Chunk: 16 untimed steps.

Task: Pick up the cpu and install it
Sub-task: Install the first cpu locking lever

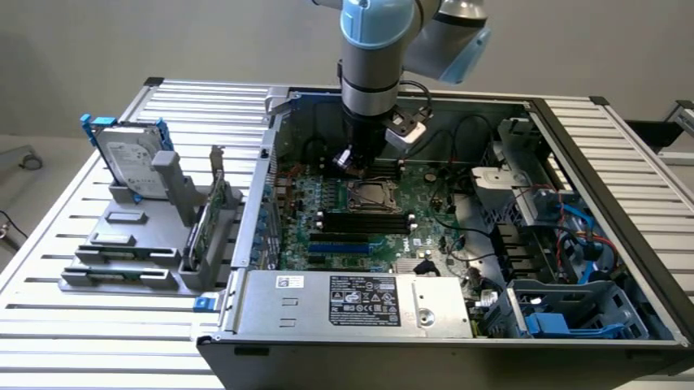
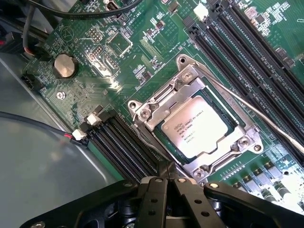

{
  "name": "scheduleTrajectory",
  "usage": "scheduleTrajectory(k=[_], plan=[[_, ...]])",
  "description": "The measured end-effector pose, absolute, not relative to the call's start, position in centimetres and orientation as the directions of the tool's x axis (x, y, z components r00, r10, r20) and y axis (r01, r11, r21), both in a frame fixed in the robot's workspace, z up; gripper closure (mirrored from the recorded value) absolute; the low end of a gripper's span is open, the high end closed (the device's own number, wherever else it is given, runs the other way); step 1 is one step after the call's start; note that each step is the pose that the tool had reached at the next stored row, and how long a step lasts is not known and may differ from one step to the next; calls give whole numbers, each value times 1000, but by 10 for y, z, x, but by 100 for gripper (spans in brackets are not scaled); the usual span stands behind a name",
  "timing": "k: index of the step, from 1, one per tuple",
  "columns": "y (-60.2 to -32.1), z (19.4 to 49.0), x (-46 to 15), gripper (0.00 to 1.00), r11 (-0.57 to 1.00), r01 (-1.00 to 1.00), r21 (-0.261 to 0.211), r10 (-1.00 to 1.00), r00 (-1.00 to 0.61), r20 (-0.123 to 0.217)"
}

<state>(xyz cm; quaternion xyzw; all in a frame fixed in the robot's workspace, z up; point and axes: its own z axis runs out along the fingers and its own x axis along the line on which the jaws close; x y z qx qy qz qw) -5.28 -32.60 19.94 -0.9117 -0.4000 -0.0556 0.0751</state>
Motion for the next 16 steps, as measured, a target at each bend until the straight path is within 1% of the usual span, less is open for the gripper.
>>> scheduleTrajectory(k=[16], plan=[[-324, 200, -53, 89, -671, 735, -93, 719, 677, 161]])
